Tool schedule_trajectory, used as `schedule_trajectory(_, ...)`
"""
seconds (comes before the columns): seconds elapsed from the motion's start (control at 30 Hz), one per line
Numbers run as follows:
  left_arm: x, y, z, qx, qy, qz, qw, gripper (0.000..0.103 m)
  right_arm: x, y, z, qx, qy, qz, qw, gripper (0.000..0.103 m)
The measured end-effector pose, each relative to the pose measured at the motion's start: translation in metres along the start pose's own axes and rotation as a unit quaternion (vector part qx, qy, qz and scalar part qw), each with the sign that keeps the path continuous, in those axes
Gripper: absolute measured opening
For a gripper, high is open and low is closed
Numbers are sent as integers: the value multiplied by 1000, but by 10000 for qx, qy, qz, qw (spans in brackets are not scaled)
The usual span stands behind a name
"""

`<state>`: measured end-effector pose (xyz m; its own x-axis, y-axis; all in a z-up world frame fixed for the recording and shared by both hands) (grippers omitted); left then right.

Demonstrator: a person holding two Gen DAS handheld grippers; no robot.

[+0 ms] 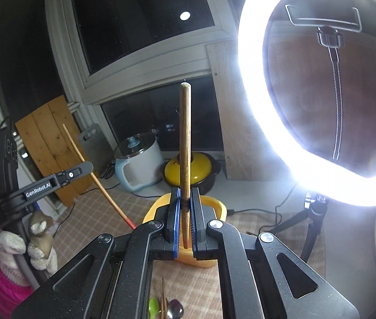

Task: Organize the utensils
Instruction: 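Lift the chopstick with the right tool and carry it over the yellow container, then open the right tool to drop the chopstick into the yellow container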

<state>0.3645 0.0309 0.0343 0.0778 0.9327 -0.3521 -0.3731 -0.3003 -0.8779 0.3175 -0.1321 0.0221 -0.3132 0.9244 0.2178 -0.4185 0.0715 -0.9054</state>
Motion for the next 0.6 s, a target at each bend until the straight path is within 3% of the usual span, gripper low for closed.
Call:
schedule_trajectory(0.17, 3, 3, -25, 91, 0, 34, 10000, 4, -1, 5, -19, 61, 104, 84, 9999, 5)
schedule_trajectory(0.6, 2, 48, -83, 763, 7, -40, 9971, 4, -4, 35, -42, 465, 219, 11, 9987, 5)
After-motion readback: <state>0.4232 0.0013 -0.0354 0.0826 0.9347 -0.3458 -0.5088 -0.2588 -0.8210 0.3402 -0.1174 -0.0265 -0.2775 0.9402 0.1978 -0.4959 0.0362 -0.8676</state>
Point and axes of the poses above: each gripper's, at about its wrist camera, not at the fingertips, and z roughly against the way its jaws point, x to its left, y to its underside, the point moved 9 cm from there along -z, roughly the way its jaws point, and after that the axes turned 11 degrees about -x, right-handed, at the moved point
